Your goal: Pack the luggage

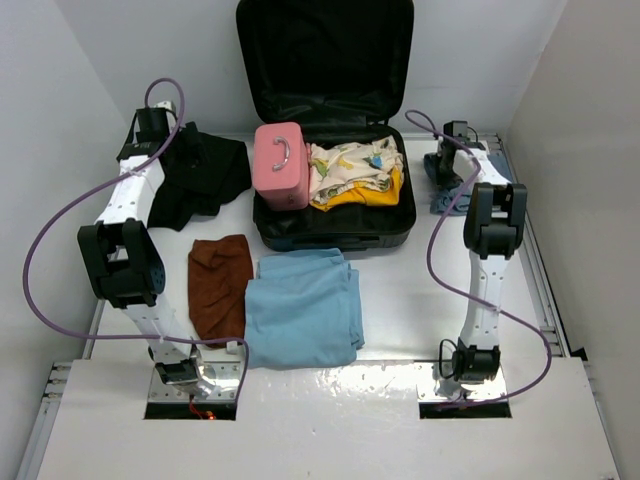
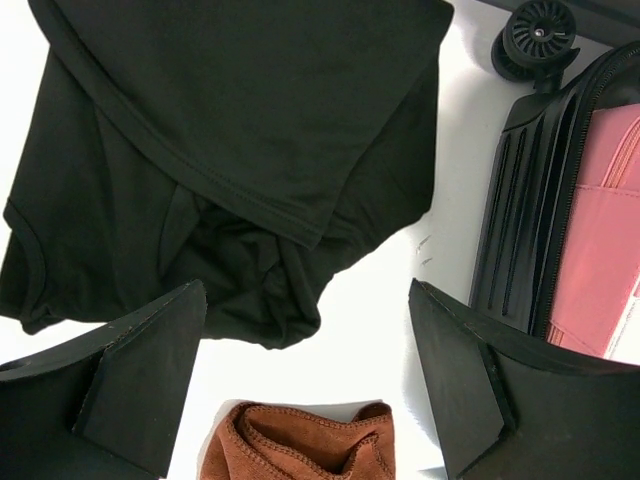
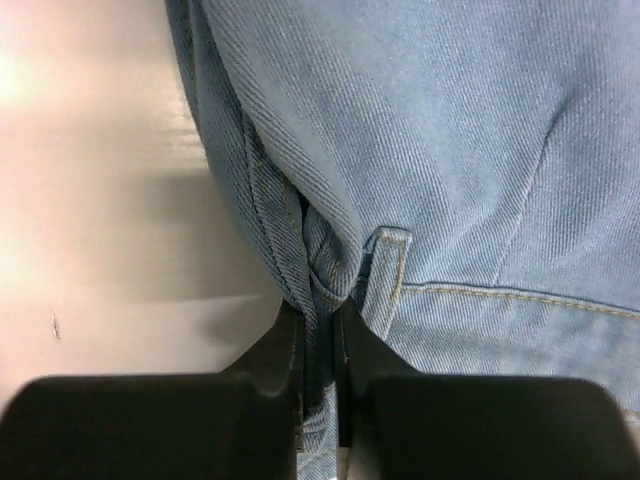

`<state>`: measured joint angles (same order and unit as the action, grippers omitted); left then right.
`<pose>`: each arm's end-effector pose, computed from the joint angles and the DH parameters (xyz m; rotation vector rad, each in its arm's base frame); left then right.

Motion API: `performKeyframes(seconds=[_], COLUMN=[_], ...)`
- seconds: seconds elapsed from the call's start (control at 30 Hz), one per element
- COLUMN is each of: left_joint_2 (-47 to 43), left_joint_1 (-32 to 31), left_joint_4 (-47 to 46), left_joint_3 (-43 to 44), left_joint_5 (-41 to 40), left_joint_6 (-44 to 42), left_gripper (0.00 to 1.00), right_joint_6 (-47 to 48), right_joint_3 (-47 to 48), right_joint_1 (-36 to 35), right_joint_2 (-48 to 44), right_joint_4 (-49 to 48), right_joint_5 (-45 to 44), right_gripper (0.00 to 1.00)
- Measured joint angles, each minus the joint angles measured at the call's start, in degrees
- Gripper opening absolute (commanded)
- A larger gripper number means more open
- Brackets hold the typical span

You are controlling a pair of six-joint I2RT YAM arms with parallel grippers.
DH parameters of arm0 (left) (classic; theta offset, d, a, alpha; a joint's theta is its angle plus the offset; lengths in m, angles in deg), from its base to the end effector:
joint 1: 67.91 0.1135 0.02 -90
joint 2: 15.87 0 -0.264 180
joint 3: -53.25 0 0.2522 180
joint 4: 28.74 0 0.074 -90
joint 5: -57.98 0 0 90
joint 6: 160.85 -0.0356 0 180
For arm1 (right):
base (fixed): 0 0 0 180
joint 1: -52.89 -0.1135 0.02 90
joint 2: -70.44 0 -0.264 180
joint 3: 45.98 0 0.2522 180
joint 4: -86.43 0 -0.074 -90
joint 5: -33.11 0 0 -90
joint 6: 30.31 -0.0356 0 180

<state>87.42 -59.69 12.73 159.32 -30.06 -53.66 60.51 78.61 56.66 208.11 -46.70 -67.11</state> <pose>0.4140 0.0586 0.3142 -0.4765 2.1974 -0.1228 0.5139 -0.0402 0.1398 0.1300 2.6105 -0.2616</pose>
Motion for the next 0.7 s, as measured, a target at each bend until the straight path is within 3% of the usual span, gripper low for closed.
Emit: performKeyframes(seconds=[0.13,0.27,0.47,0.57,0.7], left_joint_2=[0.0,0.0,0.0,0.0,-0.2], left_joint_1=[0.0,0.0,0.0,0.0,0.0], left_joint_4=[0.1,0.0,0.3,0.3,0.3], left_joint_3=[0.0,-0.4,-2.0,-2.2,-2.2], left_joint_5=[0.1,0.2,0.4,0.7,0.9], left_joint_6=[0.1,0.1,0.1,0.1,0.1], left_gripper=[0.87,0.87,0.87,0.87,0.87], right_joint_6=[0.2,-2.8,-9.7,-13.6,-18.3], right_joint_3=[-0.9,-1.4,-8.5,-11.1,-12.2], right_joint_1=[0.5,2.5,5.8,4.7,-0.1], right_joint_2=[-1.3,-4.1,-19.8,-26.8,-29.5], right_joint_4=[1.6,6.1,7.8,7.1,5.5], right_joint_5=[1.5,9.7,22.6,28.7,34.2], right_gripper=[0.0,0.0,0.0,0.0,0.0])
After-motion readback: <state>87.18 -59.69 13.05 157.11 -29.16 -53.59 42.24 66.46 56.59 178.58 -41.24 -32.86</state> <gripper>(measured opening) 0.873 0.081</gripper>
